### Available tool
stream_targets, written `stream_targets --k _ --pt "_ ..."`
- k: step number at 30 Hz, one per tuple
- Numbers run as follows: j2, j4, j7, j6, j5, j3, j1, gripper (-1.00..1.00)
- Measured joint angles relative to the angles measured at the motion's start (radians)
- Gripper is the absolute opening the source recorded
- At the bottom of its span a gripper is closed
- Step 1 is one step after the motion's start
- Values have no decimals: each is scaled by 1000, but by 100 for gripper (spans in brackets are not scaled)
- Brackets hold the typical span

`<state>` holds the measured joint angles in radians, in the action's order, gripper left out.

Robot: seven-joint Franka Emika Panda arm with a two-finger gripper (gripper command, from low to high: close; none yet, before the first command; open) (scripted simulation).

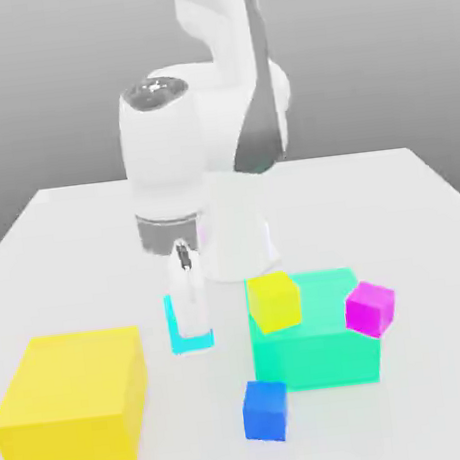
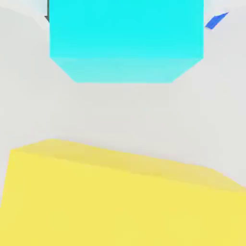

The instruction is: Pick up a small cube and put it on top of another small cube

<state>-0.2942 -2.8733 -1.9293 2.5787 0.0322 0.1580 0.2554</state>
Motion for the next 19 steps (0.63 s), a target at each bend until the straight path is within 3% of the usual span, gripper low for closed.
stream_targets --k 9,15,16,19 --pt "-318 -12 194 -302 93 15 -221 -100" --pt "-208 -74 220 -129 118 38 -245 -100" --pt "-186 -84 220 -98 120 41 -244 100" --pt "-186 -84 220 -98 120 41 -244 100"
